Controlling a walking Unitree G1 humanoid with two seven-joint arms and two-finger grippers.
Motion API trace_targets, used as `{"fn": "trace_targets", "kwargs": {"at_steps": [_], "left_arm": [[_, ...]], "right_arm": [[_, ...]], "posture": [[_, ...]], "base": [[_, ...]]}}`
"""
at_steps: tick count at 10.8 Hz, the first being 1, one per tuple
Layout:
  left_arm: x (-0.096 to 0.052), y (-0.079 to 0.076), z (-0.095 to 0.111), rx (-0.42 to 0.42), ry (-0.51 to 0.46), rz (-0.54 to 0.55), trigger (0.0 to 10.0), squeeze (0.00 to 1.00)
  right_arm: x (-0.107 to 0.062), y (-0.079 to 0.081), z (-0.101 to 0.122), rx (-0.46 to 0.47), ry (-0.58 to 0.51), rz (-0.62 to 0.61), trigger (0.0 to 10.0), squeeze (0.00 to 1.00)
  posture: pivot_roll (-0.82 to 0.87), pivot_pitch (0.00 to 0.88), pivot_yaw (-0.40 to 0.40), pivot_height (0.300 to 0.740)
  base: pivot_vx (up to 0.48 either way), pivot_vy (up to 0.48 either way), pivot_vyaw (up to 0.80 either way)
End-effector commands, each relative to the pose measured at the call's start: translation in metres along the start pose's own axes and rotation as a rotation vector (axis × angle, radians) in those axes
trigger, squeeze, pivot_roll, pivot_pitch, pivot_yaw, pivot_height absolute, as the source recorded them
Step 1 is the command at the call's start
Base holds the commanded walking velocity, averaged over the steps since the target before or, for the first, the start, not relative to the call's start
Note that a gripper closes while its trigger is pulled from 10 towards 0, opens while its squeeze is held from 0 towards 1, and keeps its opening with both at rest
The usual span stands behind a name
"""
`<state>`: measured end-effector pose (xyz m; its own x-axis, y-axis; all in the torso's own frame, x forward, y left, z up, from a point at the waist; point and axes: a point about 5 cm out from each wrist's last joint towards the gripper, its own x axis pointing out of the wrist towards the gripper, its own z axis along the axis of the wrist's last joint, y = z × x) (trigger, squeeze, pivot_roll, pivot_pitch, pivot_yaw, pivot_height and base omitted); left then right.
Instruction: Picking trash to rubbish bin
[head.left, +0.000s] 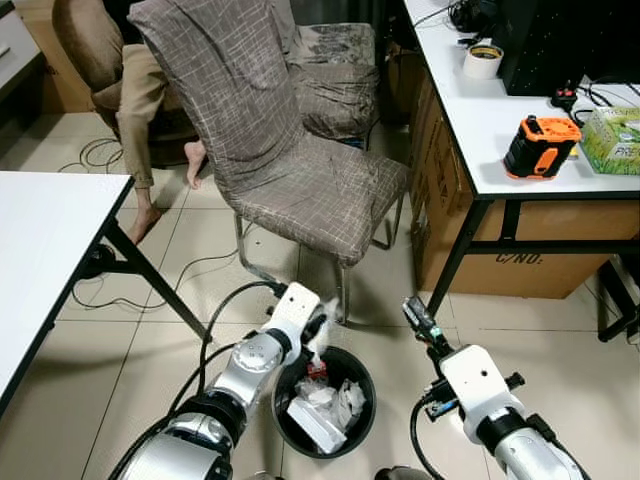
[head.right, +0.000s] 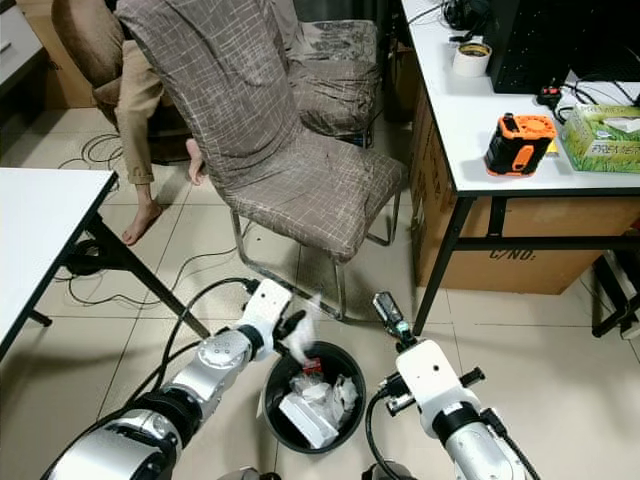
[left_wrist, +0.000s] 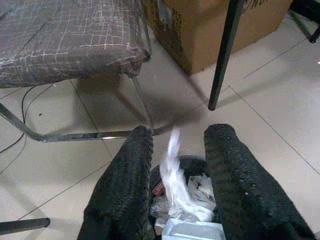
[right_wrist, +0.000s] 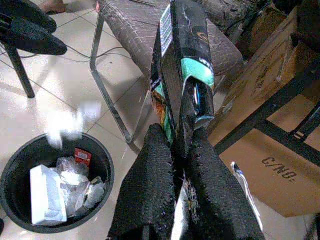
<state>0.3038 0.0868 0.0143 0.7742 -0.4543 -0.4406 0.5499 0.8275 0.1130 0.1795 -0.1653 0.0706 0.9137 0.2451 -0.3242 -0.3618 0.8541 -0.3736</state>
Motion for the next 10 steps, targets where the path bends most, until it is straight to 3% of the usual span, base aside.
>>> {"fn": "trace_targets", "kwargs": {"at_steps": [1,3,5,6,7,9,10], "left_arm": [[0.001,0.001,0.001,-0.004,-0.002,-0.011,10.0,1.00],[0.001,0.001,0.001,0.016,0.002,-0.012,10.0,1.00],[-0.014,0.027,-0.014,0.009,0.017,0.098,10.0,0.94],[-0.027,0.038,-0.028,0.009,0.026,0.119,10.0,0.00],[-0.048,0.049,-0.044,-0.015,0.016,0.129,10.0,0.00],[-0.074,0.051,-0.055,0.025,0.000,0.086,10.0,0.00],[-0.104,0.047,-0.049,0.038,-0.046,0.042,10.0,0.00]], "right_arm": [[-0.001,-0.002,0.002,-0.007,0.001,-0.019,10.0,0.00],[0.001,-0.002,0.002,-0.001,0.002,-0.025,10.0,0.00],[0.015,-0.008,-0.006,0.097,0.032,-0.097,10.0,0.00],[0.028,-0.013,-0.011,0.173,0.045,-0.142,10.0,0.00],[0.053,-0.009,-0.017,0.201,0.057,-0.097,10.0,0.00],[0.082,0.005,-0.020,0.155,0.086,0.024,10.0,0.00],[0.106,0.024,-0.020,0.127,0.113,0.161,10.0,0.00]], "posture": [[-0.18,0.125,0.088,0.740],[-0.18,0.120,0.089,0.740],[-0.13,0.100,0.078,0.740],[-0.10,0.093,0.065,0.740],[-0.04,0.086,0.044,0.740],[0.00,0.082,0.027,0.740],[0.04,0.084,0.008,0.740]], "base": [[0.000,0.000,0.00],[0.000,0.000,0.00],[0.000,0.000,0.00],[0.000,0.000,0.00],[0.000,0.000,0.00],[0.000,0.000,0.00],[0.000,0.000,0.00]]}}
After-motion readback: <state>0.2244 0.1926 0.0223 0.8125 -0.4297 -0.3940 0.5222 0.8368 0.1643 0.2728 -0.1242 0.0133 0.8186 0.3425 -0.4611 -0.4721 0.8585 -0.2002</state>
